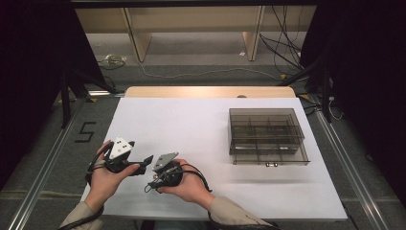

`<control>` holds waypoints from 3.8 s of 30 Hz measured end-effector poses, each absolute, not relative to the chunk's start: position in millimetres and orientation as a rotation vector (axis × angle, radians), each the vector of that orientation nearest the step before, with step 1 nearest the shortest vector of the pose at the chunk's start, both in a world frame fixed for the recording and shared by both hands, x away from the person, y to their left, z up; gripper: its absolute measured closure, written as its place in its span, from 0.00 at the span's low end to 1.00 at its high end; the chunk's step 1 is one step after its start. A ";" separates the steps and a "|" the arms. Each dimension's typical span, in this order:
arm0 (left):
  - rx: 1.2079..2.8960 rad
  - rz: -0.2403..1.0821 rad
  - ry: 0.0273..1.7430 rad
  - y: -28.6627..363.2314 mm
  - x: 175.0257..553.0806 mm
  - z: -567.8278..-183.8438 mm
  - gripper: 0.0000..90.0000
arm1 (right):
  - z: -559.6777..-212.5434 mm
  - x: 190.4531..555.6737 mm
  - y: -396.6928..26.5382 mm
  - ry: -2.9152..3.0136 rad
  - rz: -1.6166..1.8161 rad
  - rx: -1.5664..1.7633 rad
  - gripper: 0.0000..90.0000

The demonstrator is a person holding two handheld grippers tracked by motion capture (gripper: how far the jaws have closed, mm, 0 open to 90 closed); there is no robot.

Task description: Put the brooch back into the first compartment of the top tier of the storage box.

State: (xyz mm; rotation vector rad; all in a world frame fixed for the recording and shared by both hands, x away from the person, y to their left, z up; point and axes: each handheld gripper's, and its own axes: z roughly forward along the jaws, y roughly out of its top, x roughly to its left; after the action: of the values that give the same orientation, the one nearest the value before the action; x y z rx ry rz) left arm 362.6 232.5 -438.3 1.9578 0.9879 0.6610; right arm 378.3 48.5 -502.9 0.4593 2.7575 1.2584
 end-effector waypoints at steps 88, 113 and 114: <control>1.949 0.674 1.000 234.0 362.5 -438.3 0.16 | -466.3 373.2 -15.4 2.601 1.431 0.469 0.89; 1.953 0.677 1.000 233.6 361.6 -438.1 0.16 | -451.7 368.0 -46.5 2.544 1.473 0.514 0.89; 1.952 0.676 1.000 233.6 361.5 -438.0 0.16 | -451.3 367.9 -47.5 2.542 1.473 0.510 0.89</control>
State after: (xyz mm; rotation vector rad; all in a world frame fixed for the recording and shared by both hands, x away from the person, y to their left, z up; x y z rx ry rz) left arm 361.5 233.6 -438.0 1.9521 0.9997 0.6762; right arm 367.9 -47.5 -451.3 0.5096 2.5421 1.4725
